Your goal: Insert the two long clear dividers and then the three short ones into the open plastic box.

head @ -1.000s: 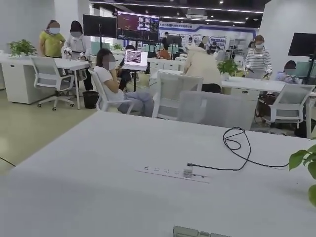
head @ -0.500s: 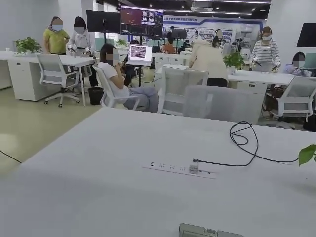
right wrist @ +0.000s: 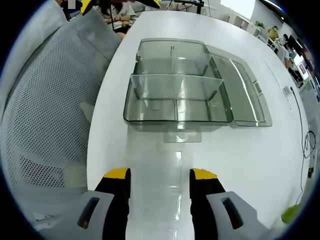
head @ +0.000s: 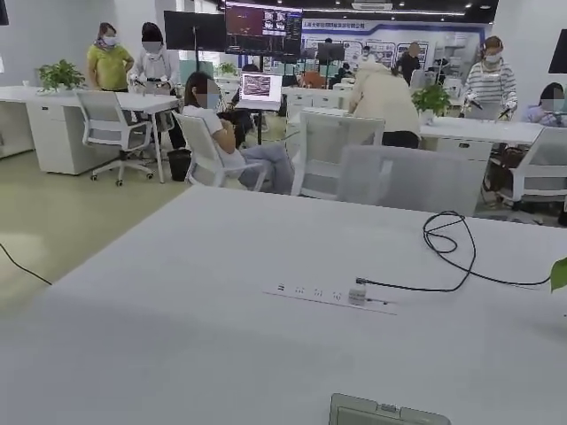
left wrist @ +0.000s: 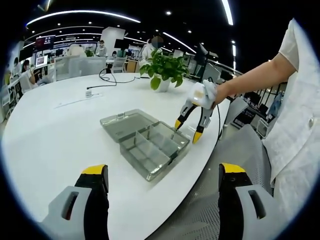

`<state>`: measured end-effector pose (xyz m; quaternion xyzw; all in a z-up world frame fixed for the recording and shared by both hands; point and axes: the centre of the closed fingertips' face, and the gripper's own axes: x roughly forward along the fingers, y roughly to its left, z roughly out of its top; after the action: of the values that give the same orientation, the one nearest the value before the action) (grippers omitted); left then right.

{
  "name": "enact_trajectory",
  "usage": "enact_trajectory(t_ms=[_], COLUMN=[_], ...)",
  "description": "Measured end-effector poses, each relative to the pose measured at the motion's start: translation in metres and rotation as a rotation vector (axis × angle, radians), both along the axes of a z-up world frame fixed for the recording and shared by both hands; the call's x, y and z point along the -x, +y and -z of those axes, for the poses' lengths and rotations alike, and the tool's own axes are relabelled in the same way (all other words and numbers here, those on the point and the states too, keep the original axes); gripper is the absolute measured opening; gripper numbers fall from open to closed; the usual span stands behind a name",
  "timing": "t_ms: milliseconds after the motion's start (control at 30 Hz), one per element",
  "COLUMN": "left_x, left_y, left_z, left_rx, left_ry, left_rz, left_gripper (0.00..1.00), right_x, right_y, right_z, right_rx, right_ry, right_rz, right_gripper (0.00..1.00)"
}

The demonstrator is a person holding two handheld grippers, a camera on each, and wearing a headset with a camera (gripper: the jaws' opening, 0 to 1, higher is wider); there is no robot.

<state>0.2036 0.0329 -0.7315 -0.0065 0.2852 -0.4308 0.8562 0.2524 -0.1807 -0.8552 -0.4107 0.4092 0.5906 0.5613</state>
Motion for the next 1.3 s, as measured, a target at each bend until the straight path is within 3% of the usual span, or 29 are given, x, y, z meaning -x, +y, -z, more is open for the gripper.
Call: enact_trajectory(t_ms=[233, 467, 600, 1300], left_x=[-0.0009, -0.0011, -0.0002, 0.0017], left_y=[0.0017, 0.0013, 0.0006, 0.0002], left_z=[-0.0005, 0.0005, 0.0007, 0.0011], left_rx=[0.002, 0.003, 0.005, 0.002], left_ry=[0.000, 0.002, 0.003, 0.006], left_rz=[-0.004, -0.005, -0.003, 0.003], left_gripper=[0.93, 0.92, 0.92, 0.92], right_x=[-0.0024, -0.0005, -0.0009, -0.0031], right_y=[0.0002, 0.0014, 0.0032, 0.0023], right_z=[0.0009, 0.0007, 0.0009, -0.0050], right_rx=[0.008, 0.011, 0.014, 0.020], right_ry=[-0.038, -0.036, -0.041, -0.054], right_rz=[-0.018, -0.033, -0.035, -0.012], right_gripper=[0.44, 0.41, 0.34, 0.33])
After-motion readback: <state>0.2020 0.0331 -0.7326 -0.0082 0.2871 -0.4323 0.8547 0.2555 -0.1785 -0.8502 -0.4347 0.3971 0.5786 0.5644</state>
